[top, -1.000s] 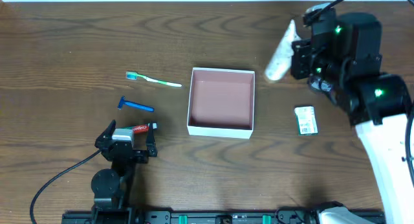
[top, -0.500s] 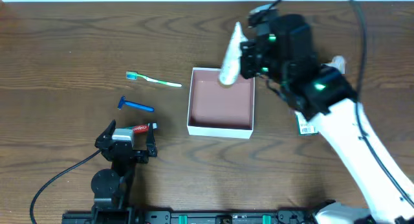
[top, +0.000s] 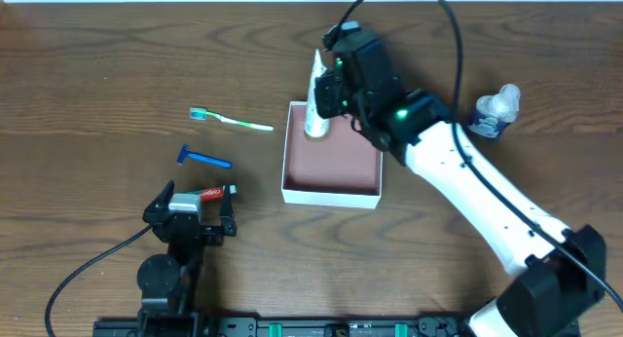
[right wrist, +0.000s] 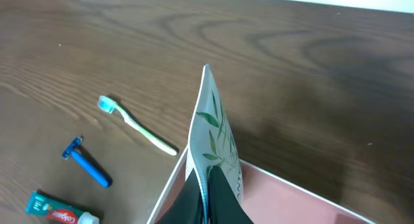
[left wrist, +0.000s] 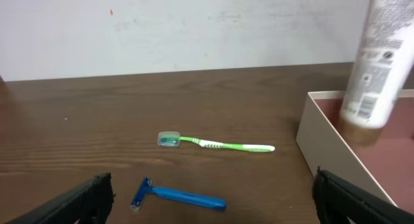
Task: Pack container
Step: 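Lift the Pantene tube and carry it over the box, then lower the tube upright into the box's left corner and release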
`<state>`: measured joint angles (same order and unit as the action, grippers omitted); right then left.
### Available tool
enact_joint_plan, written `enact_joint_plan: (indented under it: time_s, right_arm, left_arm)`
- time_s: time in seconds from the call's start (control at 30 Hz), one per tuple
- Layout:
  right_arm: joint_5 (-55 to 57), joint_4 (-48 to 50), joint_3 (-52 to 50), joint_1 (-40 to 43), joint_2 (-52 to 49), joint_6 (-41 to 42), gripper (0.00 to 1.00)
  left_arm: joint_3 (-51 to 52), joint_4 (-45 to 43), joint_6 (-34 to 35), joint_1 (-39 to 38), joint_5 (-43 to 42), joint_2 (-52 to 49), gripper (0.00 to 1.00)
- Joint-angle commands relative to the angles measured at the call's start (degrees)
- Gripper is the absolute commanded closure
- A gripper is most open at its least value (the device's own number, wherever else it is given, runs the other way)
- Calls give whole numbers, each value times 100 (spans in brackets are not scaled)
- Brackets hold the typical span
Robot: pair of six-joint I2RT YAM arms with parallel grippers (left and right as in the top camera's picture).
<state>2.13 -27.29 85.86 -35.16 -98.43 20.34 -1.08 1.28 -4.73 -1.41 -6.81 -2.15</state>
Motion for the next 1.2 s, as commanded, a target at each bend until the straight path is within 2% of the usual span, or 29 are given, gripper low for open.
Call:
enact_joint_plan:
  time_s: [0.0,0.77,0.87,0.9,1.0,1.17]
  right_arm:
    - [264,225,146,-157,-105,151,99]
    - [708,863,146,-286,-632,151,98]
    - [713,879,146,-341,-647,149,73]
    - [713,894,144,-356,-647,149,68]
    - [710,953,144,-404,-647,149,64]
    - [706,979,146,-470,-647,146,64]
  left_arm:
    - [85,214,-15,-24,-48,-7,2]
    - [85,216,-15,-24,-48,-7,2]
    - [85,214,-15,-24,-46,-7,2]
    - [85,214,-15,-24,-48,-7,2]
    - [85,216,-15,-24,-48,-7,1]
    - [85,216,-15,-24,-48,-7,2]
